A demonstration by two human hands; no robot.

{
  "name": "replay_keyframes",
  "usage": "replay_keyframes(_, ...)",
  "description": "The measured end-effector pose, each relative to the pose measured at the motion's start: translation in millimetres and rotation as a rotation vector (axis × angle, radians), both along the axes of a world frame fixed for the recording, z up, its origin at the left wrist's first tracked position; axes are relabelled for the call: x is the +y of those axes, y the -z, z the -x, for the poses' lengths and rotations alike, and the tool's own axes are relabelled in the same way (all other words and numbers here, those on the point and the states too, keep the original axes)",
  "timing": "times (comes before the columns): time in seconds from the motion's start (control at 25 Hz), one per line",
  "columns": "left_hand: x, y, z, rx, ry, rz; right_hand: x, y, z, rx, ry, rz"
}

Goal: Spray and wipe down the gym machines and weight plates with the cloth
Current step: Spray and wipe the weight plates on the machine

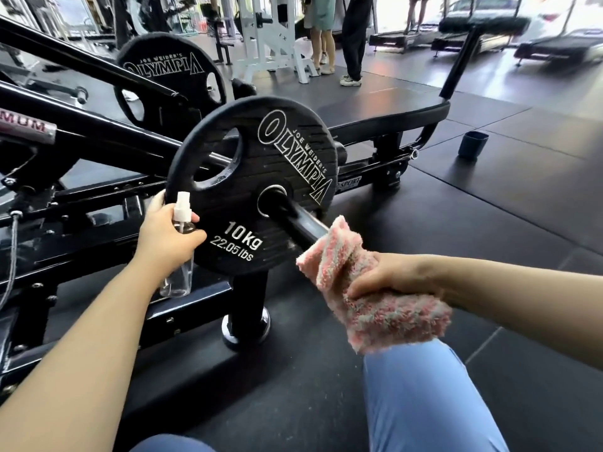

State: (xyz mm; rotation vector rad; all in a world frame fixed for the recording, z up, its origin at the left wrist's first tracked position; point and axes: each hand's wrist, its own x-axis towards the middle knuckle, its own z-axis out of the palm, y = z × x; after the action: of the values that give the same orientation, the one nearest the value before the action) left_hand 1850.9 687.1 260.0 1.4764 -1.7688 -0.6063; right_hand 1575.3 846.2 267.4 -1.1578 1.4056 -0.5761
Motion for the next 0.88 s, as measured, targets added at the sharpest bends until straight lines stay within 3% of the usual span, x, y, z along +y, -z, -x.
replay_keyframes(0.16,7,5,0,0.022,0.002,-0.003,10,2,5,0.507,-0.039,0.214)
replay_keyframes(0.24,9,11,-1,0.041,0.016,-0.002,13,-7,12,0.762,-0.177,0.23)
replay_keyframes(0.36,11,19,-5,0.072,0.025,-0.03,9,-31,24,0.651,-0.39,0.104)
replay_keyframes(0.52,19,23,-6,0.129,-0.009,-0.094,-12,-61,37,0.845,-0.579,0.193)
replay_keyframes(0.76,23,16,-7,0.187,-0.071,-0.168,-86,-89,38,0.578,-0.064,0.786)
replay_keyframes(0.88,22,-4,-8,0.213,-0.076,-0.12,-115,-108,16,0.646,-0.06,0.925)
